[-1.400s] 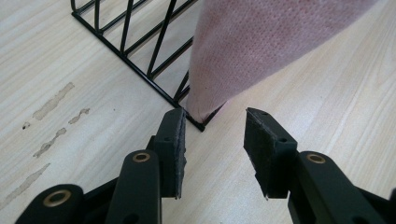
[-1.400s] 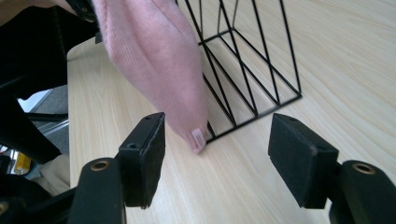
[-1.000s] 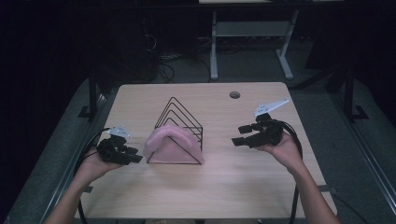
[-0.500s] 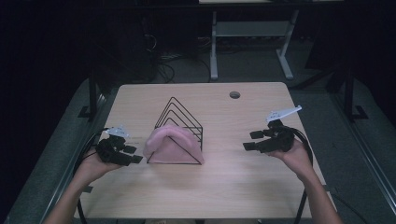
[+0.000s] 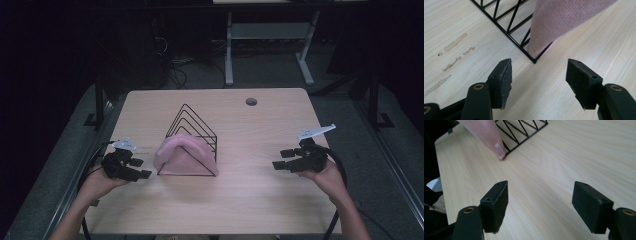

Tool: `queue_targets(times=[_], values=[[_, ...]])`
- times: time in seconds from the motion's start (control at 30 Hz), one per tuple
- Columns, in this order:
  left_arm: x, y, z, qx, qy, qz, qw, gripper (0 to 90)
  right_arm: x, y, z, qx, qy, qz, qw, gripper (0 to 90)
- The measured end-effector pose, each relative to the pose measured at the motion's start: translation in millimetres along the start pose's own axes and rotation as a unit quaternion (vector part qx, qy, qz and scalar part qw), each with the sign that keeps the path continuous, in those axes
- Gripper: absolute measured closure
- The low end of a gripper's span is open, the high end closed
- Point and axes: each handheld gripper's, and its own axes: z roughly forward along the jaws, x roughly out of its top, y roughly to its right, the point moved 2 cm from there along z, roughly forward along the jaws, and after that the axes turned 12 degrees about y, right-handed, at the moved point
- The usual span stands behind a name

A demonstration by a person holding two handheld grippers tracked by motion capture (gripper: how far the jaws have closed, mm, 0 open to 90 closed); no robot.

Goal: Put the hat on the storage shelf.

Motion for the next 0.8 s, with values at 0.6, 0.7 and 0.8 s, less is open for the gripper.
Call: queue_targets(times=[0.6,0.7,0.8], values=[[-8.2,12.5,-3.3,0.002,0.019,-0.002,0.9998,33.7,-44.6,2.0,-19.0,-0.03,-0.017,0.018,0.9992,27.8],[-11.7,17.3,-3.9,-0.006,0.025,-0.006,0.9997,32.6,-52.6,-1.9,-22.4,-0.028,-0.004,0.019,0.9994,27.8],[-17.7,21.8,-2.2,-0.01,0.02,-0.009,0.9997,31.3,-59.1,-7.7,-24.8,-0.034,0.006,0.013,0.9993,27.7]])
